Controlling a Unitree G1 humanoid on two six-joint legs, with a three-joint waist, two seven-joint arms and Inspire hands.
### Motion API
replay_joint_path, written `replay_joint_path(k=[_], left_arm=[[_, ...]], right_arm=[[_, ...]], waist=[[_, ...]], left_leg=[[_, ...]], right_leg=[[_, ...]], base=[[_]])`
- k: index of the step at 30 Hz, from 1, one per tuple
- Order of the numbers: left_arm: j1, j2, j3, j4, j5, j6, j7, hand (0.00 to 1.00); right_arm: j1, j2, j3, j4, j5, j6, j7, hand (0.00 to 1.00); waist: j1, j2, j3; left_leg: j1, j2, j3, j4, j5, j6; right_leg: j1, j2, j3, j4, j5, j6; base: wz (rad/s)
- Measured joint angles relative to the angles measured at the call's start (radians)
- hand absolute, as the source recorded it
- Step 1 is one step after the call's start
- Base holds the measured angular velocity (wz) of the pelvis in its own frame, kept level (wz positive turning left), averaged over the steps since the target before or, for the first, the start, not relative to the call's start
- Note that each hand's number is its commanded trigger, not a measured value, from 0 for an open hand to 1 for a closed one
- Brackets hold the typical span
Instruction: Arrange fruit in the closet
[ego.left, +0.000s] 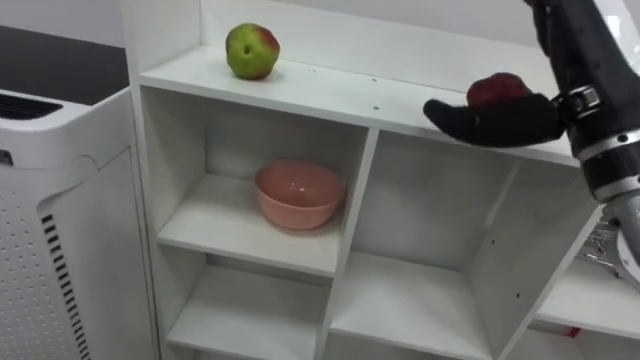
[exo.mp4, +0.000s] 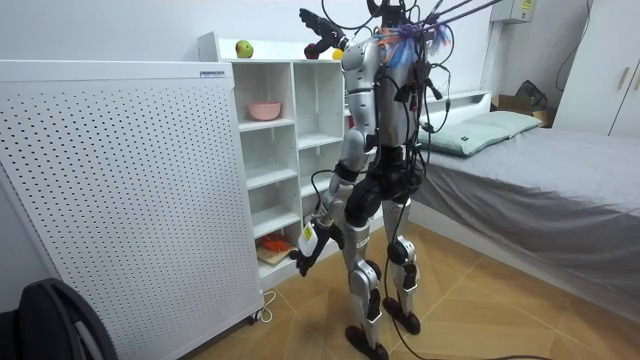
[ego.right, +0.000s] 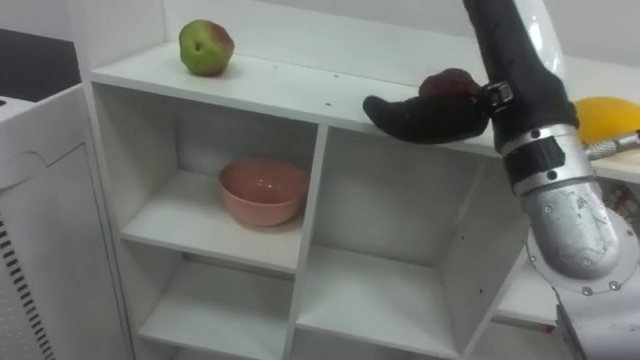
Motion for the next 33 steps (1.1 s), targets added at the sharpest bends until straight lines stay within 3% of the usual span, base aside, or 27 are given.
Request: replay_joint_path(k=[7,12,16,23,27,28,33], left_arm=[[-0.002,0.007,0.000,-0.016,0.000,0.008,-0.021,0.00],[-0.002,0.012,-0.004,-0.021,0.000,0.007,-0.021,0.00],[0.007,0.020,-0.021,-0.020,0.000,0.007,-0.019,0.00],[0.014,0.022,-0.020,-0.020,-0.001,0.006,-0.019,0.00],[0.022,0.028,-0.019,-0.020,-0.001,0.006,-0.021,0.00],[0.023,0.028,-0.019,-0.020,-0.001,0.006,-0.022,0.00],[0.029,0.028,-0.018,-0.032,0.001,0.014,-0.039,0.00]], right_arm=[[0.000,-0.048,0.006,0.060,0.025,0.036,0.041,0.00],[-0.001,-0.076,0.029,0.077,0.048,0.028,0.042,0.00],[-0.013,-0.077,0.032,0.132,0.075,0.006,0.038,0.00],[-0.013,-0.077,0.032,0.154,0.085,0.002,0.022,0.00],[-0.019,-0.077,0.031,0.171,0.088,0.003,0.004,0.00],[-0.021,-0.077,0.031,0.171,0.090,0.003,0.000,0.00],[-0.039,-0.078,0.031,0.172,0.136,0.013,-0.002,0.00]], waist=[[-0.001,-0.002,0.0001],[-0.002,-0.001,0.0009],[0.000,0.000,0.0072],[0.000,0.000,0.0121],[-0.003,0.001,0.0107],[-0.005,-0.002,0.0065],[-0.010,0.005,0.0016]], left_leg=[[-0.005,0.000,0.001,-0.006,0.000,0.000],[-0.001,0.000,0.004,-0.012,0.000,0.000],[0.011,-0.001,0.001,-0.009,0.000,0.000],[0.004,-0.002,-0.002,-0.002,0.000,0.000],[-0.003,-0.001,-0.001,-0.001,0.000,0.000],[-0.004,-0.001,0.001,0.000,0.000,-0.001],[-0.006,-0.002,0.001,0.003,0.001,0.000]], right_leg=[[-0.007,0.000,-0.007,0.000,0.000,0.000],[-0.006,0.000,-0.003,-0.001,0.000,0.000],[0.007,0.000,0.001,-0.007,0.000,0.000],[0.009,0.000,0.000,-0.015,0.000,-0.001],[0.004,0.000,0.001,-0.014,0.002,-0.004],[0.002,0.000,0.001,-0.013,0.003,-0.005],[-0.002,0.000,0.000,-0.013,0.003,-0.005]], base=[[0.00],[0.00],[0.02],[0.00],[0.00],[0.00],[0.00]])
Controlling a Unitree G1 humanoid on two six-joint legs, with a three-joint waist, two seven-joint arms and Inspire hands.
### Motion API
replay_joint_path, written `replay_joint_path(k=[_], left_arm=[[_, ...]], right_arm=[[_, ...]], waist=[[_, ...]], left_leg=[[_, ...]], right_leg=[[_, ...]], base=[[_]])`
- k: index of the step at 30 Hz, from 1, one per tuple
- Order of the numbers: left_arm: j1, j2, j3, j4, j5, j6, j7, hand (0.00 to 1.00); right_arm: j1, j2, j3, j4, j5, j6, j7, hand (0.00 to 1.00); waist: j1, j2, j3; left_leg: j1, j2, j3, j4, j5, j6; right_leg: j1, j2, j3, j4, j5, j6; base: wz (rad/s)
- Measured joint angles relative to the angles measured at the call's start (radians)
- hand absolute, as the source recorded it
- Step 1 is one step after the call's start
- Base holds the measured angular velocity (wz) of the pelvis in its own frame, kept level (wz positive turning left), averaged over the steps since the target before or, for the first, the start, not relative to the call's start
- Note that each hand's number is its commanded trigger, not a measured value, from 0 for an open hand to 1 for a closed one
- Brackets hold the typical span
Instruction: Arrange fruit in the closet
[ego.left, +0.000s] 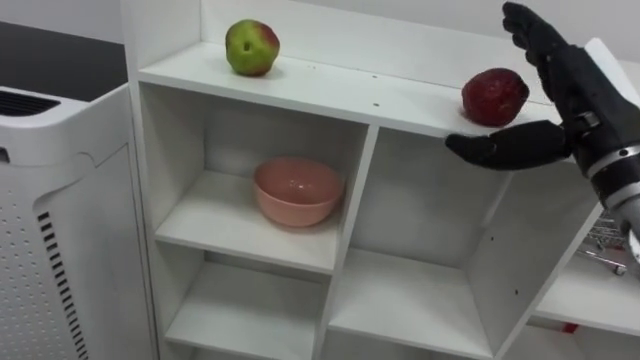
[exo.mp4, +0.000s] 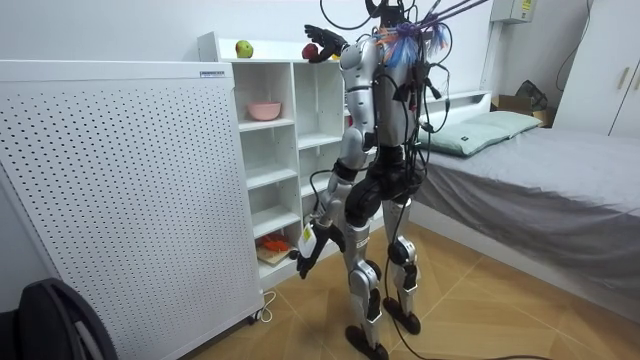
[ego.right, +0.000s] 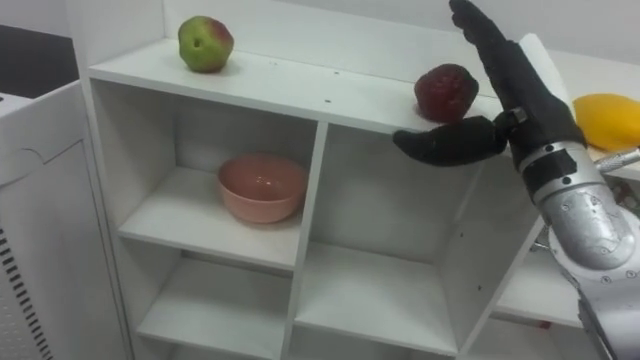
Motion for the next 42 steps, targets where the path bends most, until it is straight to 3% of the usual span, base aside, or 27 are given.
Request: replay_joint_path(k=[7,14,18,27,30,33,34,35,36,42], left_arm=[[0.005,-0.001,0.003,-0.021,0.000,0.023,-0.005,0.00],[0.011,0.000,0.015,-0.030,-0.002,0.030,0.002,0.00],[0.017,0.000,0.015,-0.030,-0.002,0.034,0.002,0.00],[0.020,0.006,0.016,-0.021,-0.002,0.077,0.000,0.00],[0.021,0.006,0.017,-0.021,-0.003,0.089,-0.007,0.00],[0.025,0.008,0.017,-0.021,-0.002,0.094,-0.015,0.00],[0.026,0.011,0.017,-0.021,-0.002,0.094,-0.022,0.00],[0.026,0.012,0.017,-0.021,-0.002,0.094,-0.025,0.00],[0.026,0.012,0.017,-0.021,-0.002,0.094,-0.028,0.00],[0.035,0.012,0.017,-0.021,-0.002,0.099,-0.037,0.00]], right_arm=[[-0.078,-0.004,0.000,0.078,0.049,0.024,0.044,0.00],[-0.097,-0.025,0.001,0.119,0.088,0.035,0.079,0.00],[-0.098,-0.028,0.004,0.193,0.137,0.040,0.118,0.00],[-0.137,-0.054,0.013,0.317,0.224,0.062,0.197,0.00],[-0.146,-0.057,0.014,0.337,0.223,0.067,0.209,0.00],[-0.172,-0.057,0.022,0.367,0.221,0.084,0.221,0.00],[-0.180,-0.057,0.023,0.387,0.221,0.085,0.232,0.06],[-0.184,-0.057,0.023,0.394,0.221,0.085,0.236,0.60],[-0.187,-0.057,0.023,0.399,0.221,0.086,0.241,0.98],[-0.187,-0.057,0.026,0.402,0.221,0.086,0.269,1.00]], waist=[[-0.003,0.009,-0.0006],[0.002,0.007,-0.0022],[0.003,-0.002,-0.0065],[0.003,-0.042,-0.0031],[0.002,-0.054,-0.0055],[0.003,-0.054,-0.0055],[0.005,-0.054,-0.0054],[0.005,-0.054,-0.0053],[0.005,-0.053,-0.0048],[0.006,-0.051,-0.0037]], left_leg=[[-0.002,0.001,-0.001,0.007,0.000,0.000],[-0.008,0.000,-0.010,0.016,0.000,0.000],[-0.007,-0.001,-0.018,0.017,0.000,0.000],[-0.009,-0.001,-0.029,0.015,0.001,-0.003],[-0.010,-0.001,-0.031,0.015,0.001,-0.003],[-0.010,-0.002,-0.031,0.015,0.001,-0.003],[-0.009,-0.002,-0.031,0.015,0.001,-0.003],[-0.009,-0.002,-0.031,0.015,0.001,-0.003],[-0.009,-0.002,-0.031,0.016,0.001,-0.003],[-0.009,-0.001,-0.031,0.016,0.001,-0.003]], right_leg=[[0.001,0.000,0.001,0.002,0.000,0.000],[0.003,-0.001,-0.011,0.002,0.001,-0.002],[0.010,-0.002,-0.030,0.002,0.001,-0.002],[0.016,-0.004,-0.083,0.000,0.001,-0.002],[0.017,-0.005,-0.092,0.000,0.002,-0.002],[0.017,-0.006,-0.095,0.000,0.002,-0.003],[0.018,-0.006,-0.096,0.000,0.002,-0.003],[0.019,-0.006,-0.097,0.000,0.002,-0.003],[0.019,-0.006,-0.099,0.000,0.002,-0.003],[0.019,-0.007,-0.106,0.000,0.003,-0.004]], base=[[0.00],[0.04],[0.07],[0.02],[0.00],[0.00],[0.00],[0.00],[0.00],[0.00]])
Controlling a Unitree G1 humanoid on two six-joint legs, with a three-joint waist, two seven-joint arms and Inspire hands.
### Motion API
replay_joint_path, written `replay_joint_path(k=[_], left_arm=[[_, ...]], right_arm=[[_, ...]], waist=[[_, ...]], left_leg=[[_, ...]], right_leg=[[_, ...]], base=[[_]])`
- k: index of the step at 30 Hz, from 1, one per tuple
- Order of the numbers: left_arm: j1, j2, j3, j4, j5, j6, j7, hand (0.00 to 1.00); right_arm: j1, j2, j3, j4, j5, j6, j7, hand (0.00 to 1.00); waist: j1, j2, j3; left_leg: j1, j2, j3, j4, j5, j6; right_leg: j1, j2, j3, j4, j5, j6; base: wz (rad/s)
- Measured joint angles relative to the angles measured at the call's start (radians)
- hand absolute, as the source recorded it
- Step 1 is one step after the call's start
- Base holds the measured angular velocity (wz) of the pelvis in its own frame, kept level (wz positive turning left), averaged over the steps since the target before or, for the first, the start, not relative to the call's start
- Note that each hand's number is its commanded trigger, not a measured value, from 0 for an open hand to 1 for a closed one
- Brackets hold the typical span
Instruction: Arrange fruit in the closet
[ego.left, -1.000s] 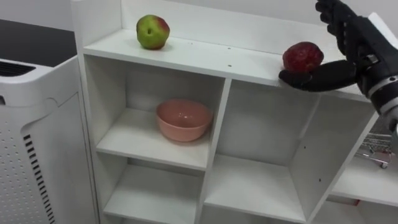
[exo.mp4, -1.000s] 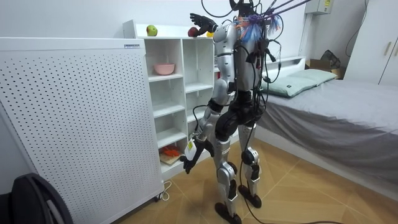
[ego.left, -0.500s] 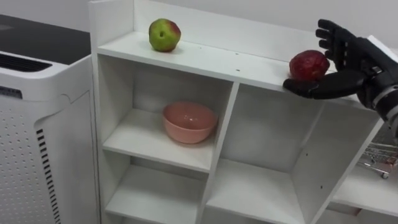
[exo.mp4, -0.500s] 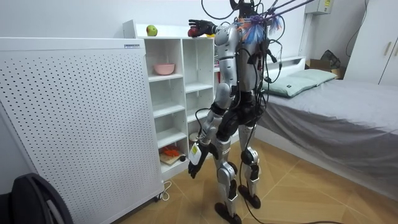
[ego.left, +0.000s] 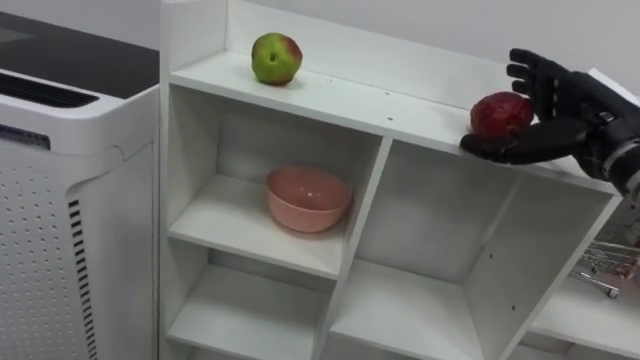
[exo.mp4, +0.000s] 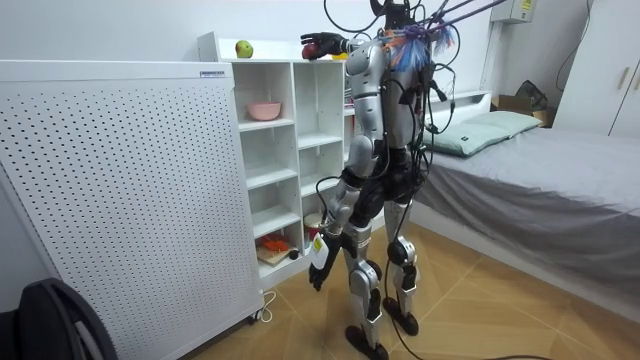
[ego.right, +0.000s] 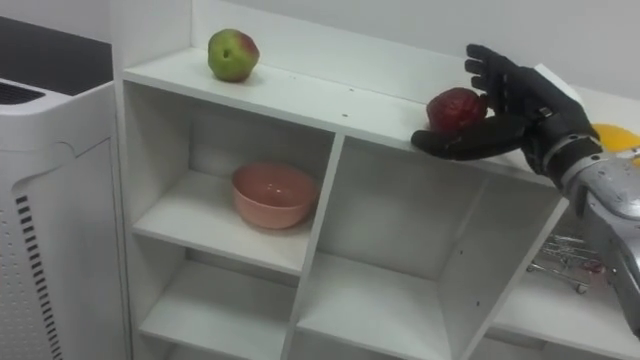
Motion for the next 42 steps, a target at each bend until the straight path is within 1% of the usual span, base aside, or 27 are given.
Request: replay_joint_path(k=[3,8,12,16,23,26,29,30,32,34,35,36,37,38,39,40,42], left_arm=[[0.001,0.000,0.000,0.001,0.000,0.000,-0.003,0.00],[0.001,0.000,0.000,0.003,0.000,0.001,-0.003,0.00],[0.005,0.000,-0.001,0.005,0.000,0.002,-0.003,0.00],[-0.001,0.001,-0.001,0.005,0.000,0.001,-0.003,0.00],[-0.019,0.003,-0.002,0.005,0.000,-0.003,0.013,0.00],[-0.026,0.008,-0.005,0.006,-0.007,-0.011,0.019,0.00],[-0.033,0.010,-0.008,0.011,-0.007,-0.011,0.021,0.00],[-0.033,0.008,-0.008,0.010,-0.005,-0.012,0.021,0.00],[-0.034,0.007,-0.009,0.012,-0.002,-0.013,0.020,0.00],[-0.042,0.007,-0.019,0.013,-0.006,-0.019,0.018,0.00],[-0.045,0.007,-0.019,0.015,-0.008,-0.024,0.017,0.00],[-0.047,0.007,-0.019,0.017,-0.009,-0.033,0.017,0.00],[-0.049,0.005,-0.019,0.020,-0.011,-0.039,0.018,0.00],[-0.052,0.005,-0.019,0.025,-0.011,-0.043,0.018,0.00],[-0.052,0.005,-0.019,0.028,-0.011,-0.049,0.020,0.00],[-0.053,0.005,-0.019,0.029,-0.011,-0.052,0.021,0.00],[-0.054,0.005,-0.019,0.034,-0.011,-0.056,0.022,0.00]], right_arm=[[-0.001,0.000,0.014,-0.001,-0.001,-0.003,0.020,1.00],[-0.010,0.000,0.015,0.022,-0.012,-0.002,-0.003,1.00],[-0.032,0.000,0.016,0.029,-0.048,-0.003,-0.022,1.00],[-0.032,0.000,0.016,0.032,-0.053,-0.004,-0.034,1.00],[-0.031,0.000,0.030,0.032,-0.060,-0.009,-0.043,1.00],[-0.031,0.000,0.045,0.009,-0.078,-0.011,-0.049,1.00],[-0.021,0.000,0.052,-0.061,-0.094,-0.006,-0.063,1.00],[-0.009,0.000,0.052,-0.109,-0.097,0.001,-0.063,1.00],[0.024,0.000,0.052,-0.195,-0.101,0.001,-0.063,1.00],[0.060,0.000,0.052,-0.313,-0.126,0.001,-0.064,1.00],[0.071,0.000,0.052,-0.347,-0.128,0.001,-0.064,1.00],[0.093,0.000,0.052,-0.418,-0.139,0.001,-0.063,1.00],[0.113,0.000,0.052,-0.490,-0.158,0.000,-0.063,1.00],[0.122,0.000,0.053,-0.522,-0.165,0.000,-0.063,1.00],[0.136,0.001,0.053,-0.576,-0.172,0.000,-0.063,1.00],[0.142,0.000,0.053,-0.618,-0.171,-0.001,-0.063,1.00],[0.156,0.001,0.054,-0.676,-0.168,-0.001,-0.064,1.00]], waist=[[-0.001,0.001,0.0006],[0.005,0.003,0.0022],[0.012,0.009,0.0063],[0.021,0.009,0.0063],[0.019,0.009,0.0071],[0.015,0.009,0.0070],[0.006,0.010,0.0059],[-0.002,0.011,0.0053],[-0.007,0.017,0.0037],[-0.008,0.032,0.0034],[-0.007,0.035,0.0028],[-0.004,0.040,0.0009],[-0.005,0.050,0.0004],[-0.006,0.053,0.0003],[-0.009,0.058,0.0014],[-0.013,0.062,0.0042],[-0.011,0.067,0.0070]], left_leg=[[0.001,0.000,0.000,0.000,0.001,-0.001],[0.000,0.000,-0.001,0.000,0.001,-0.001],[0.001,0.000,-0.005,-0.002,0.001,-0.001],[0.002,0.000,-0.005,-0.001,0.001,-0.001],[0.011,0.001,-0.001,-0.003,0.001,-0.001],[0.009,0.001,-0.001,-0.009,0.001,-0.001],[-0.001,0.002,0.005,-0.008,0.001,-0.001],[-0.004,0.001,0.006,-0.001,0.002,-0.001],[-0.006,0.001,0.008,-0.002,0.001,-0.001],[-0.003,0.001,0.012,-0.003,0.002,-0.001],[-0.003,0.001,0.014,-0.004,0.002,-0.001],[-0.001,0.002,0.021,-0.006,0.002,-0.001],[0.000,0.002,0.021,-0.008,0.002,0.000],[0.001,0.002,0.022,-0.009,0.003,0.001],[0.001,0.002,0.023,-0.010,0.003,0.001],[0.001,0.003,0.025,-0.009,0.003,0.001],[0.000,0.005,0.027,-0.010,0.004,0.000]], right_leg=[[0.000,0.000,0.000,0.000,0.001,-0.001],[0.001,0.000,-0.001,0.000,0.001,-0.002],[0.000,0.000,-0.002,-0.001,0.001,-0.002],[0.000,0.001,-0.003,-0.002,0.001,-0.002],[0.008,0.001,-0.002,-0.002,0.001,-0.002],[0.005,0.001,-0.002,-0.002,0.001,-0.002],[-0.007,0.002,0.004,-0.001,0.001,-0.002],[-0.011,0.002,0.004,-0.001,0.001,-0.002],[-0.011,0.001,0.007,-0.001,0.001,-0.002],[-0.015,0.002,0.030,-0.001,0.002,-0.002],[-0.017,0.002,0.037,-0.001,0.002,-0.002],[-0.019,0.003,0.054,-0.001,0.002,-0.002],[-0.018,0.003,0.055,-0.001,0.002,-0.002],[-0.018,0.003,0.055,-0.001,0.002,-0.002],[-0.018,0.003,0.055,-0.001,0.002,-0.002],[-0.018,0.003,0.055,-0.001,0.002,-0.002],[-0.018,0.004,0.056,0.000,0.002,-0.002]], base=[[0.00],[0.00],[0.00],[0.00],[0.00],[0.00],[-0.04],[0.00],[0.00],[-0.02],[-0.12],[-0.11],[-0.08],[0.00],[0.00],[0.00],[-0.03]])
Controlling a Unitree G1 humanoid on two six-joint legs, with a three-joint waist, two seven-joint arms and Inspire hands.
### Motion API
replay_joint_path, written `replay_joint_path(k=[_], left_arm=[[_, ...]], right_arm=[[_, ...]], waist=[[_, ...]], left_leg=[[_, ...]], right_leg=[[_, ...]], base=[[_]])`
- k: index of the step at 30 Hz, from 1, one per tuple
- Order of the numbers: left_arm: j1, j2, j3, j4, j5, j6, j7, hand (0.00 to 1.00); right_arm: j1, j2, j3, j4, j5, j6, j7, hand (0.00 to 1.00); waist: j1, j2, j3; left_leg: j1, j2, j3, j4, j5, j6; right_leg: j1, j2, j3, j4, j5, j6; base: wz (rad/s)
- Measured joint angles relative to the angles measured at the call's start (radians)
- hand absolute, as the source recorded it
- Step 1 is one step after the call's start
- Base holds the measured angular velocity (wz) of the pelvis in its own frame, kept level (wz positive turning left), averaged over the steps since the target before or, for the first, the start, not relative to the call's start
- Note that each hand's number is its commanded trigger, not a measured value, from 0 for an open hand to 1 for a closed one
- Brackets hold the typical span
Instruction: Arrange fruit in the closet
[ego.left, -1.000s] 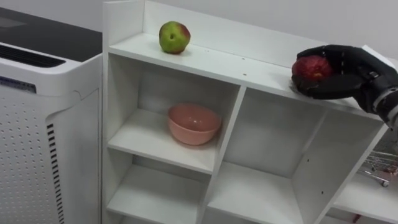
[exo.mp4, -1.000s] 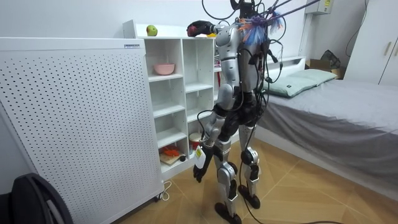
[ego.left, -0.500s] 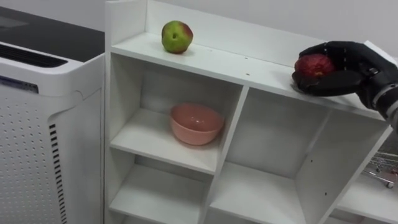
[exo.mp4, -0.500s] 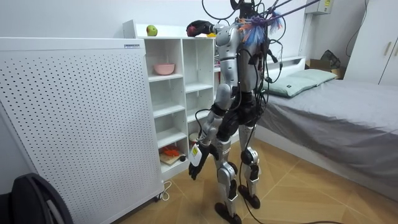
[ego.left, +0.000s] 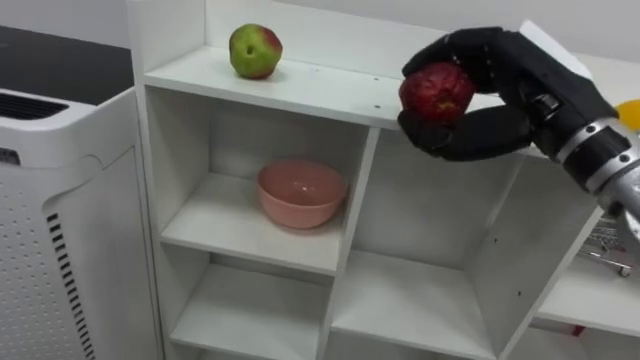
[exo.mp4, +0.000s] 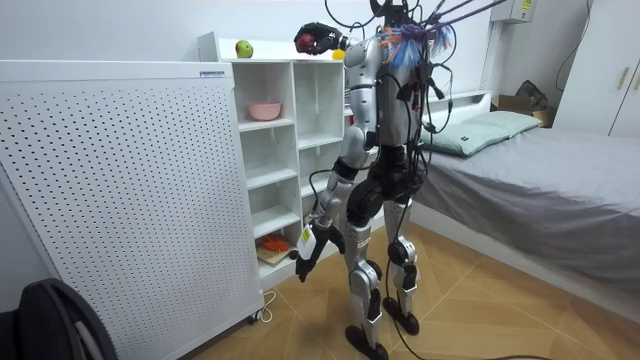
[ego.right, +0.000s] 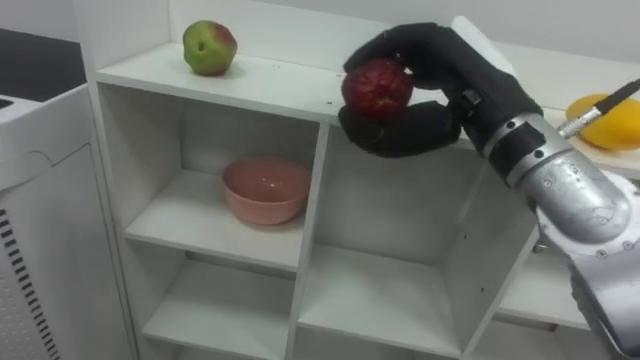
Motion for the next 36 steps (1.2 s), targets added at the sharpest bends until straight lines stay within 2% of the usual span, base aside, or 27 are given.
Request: replay_joint_path(k=[4,8,11,18,20,22,26,28,29,32,34,36], left_arm=[[-0.006,0.000,-0.009,0.001,0.000,-0.002,0.001,0.00],[-0.008,0.001,-0.040,0.001,-0.001,-0.004,0.001,0.00],[-0.012,0.001,-0.060,0.000,-0.019,-0.010,0.014,0.00],[-0.019,0.003,-0.068,-0.001,-0.019,-0.026,0.019,0.00],[-0.019,0.004,-0.068,-0.001,-0.019,-0.034,0.018,0.00],[-0.020,0.004,-0.069,-0.001,-0.020,-0.036,0.016,0.00],[-0.019,0.006,-0.092,0.000,-0.022,-0.036,0.017,0.00],[-0.024,0.006,-0.117,0.006,-0.040,-0.038,0.020,0.00],[-0.028,0.006,-0.125,0.012,-0.043,-0.039,0.021,0.00],[-0.038,0.004,-0.160,0.030,-0.066,-0.040,0.036,0.00],[-0.051,0.004,-0.185,0.046,-0.066,-0.048,0.038,0.00],[-0.074,0.004,-0.199,0.070,-0.078,-0.063,0.039,0.00]], right_arm=[[0.035,0.000,0.003,-0.125,0.004,-0.001,0.003,1.00],[0.046,0.001,0.005,-0.188,-0.012,-0.001,0.002,1.00],[0.088,0.006,0.013,-0.252,-0.016,-0.002,0.001,1.00],[0.139,0.006,0.115,-0.354,-0.056,-0.011,0.034,1.00],[0.147,0.018,0.125,-0.365,-0.099,-0.012,0.040,1.00],[0.165,0.046,0.129,-0.368,-0.141,-0.012,0.051,1.00],[0.185,0.071,0.130,-0.360,-0.195,-0.016,0.069,1.00],[0.224,0.092,0.130,-0.322,-0.221,-0.043,0.069,1.00],[0.238,0.100,0.130,-0.311,-0.233,-0.043,0.069,1.00],[0.287,0.165,0.150,-0.207,-0.323,-0.043,0.068,1.00],[0.304,0.217,0.167,-0.099,-0.415,-0.042,0.068,1.00],[0.307,0.246,0.167,-0.029,-0.469,-0.052,0.062,1.00]], waist=[[0.001,0.004,0.0022],[0.000,0.004,0.0019],[0.003,0.002,0.0004],[0.010,-0.001,-0.0019],[0.012,-0.001,-0.0020],[0.016,-0.001,-0.0021],[0.016,0.003,0.0005],[0.026,0.005,0.0012],[0.029,0.005,0.0011],[0.039,0.009,0.0024],[0.049,0.018,0.0052],[0.051,0.025,0.0104]], left_leg=[[0.003,0.003,0.008,-0.006,0.001,-0.001],[0.011,0.002,0.017,-0.006,0.001,-0.001],[0.016,0.004,0.022,-0.008,0.001,-0.001],[0.018,0.009,0.029,-0.009,0.001,-0.002],[0.020,0.009,0.031,-0.009,0.001,-0.002],[0.020,0.010,0.031,-0.007,0.001,-0.002],[0.015,0.011,0.030,-0.007,0.001,-0.002],[0.004,0.010,0.030,-0.006,0.001,-0.002],[0.000,0.009,0.029,-0.005,0.001,-0.002],[-0.034,0.011,0.028,0.013,0.001,-0.002],[-0.075,0.013,0.027,0.041,0.002,-0.001],[-0.129,0.013,0.016,0.076,0.002,-0.001]], right_leg=[[-0.001,0.003,0.021,0.002,0.001,-0.001],[-0.002,0.003,0.023,0.003,0.001,-0.001],[-0.002,0.003,0.024,0.005,0.001,-0.001],[-0.005,0.007,0.042,0.015,0.001,-0.001],[-0.005,0.008,0.053,0.015,0.001,-0.002],[-0.006,0.008,0.054,0.015,0.002,-0.002],[-0.010,0.007,0.048,0.015,0.003,-0.004],[-0.016,0.008,0.046,0.016,0.006,-0.005],[-0.019,0.008,0.046,0.016,0.006,-0.005],[-0.053,0.007,0.046,0.033,0.006,-0.005],[-0.105,0.001,0.039,0.071,0.005,-0.006],[-0.156,-0.008,0.027,0.107,0.004,-0.007]], base=[[-0.06],[-0.07],[-0.05],[-0.03],[-0.04],[-0.02],[0.00],[0.00],[0.00],[0.00],[0.00],[0.15]])
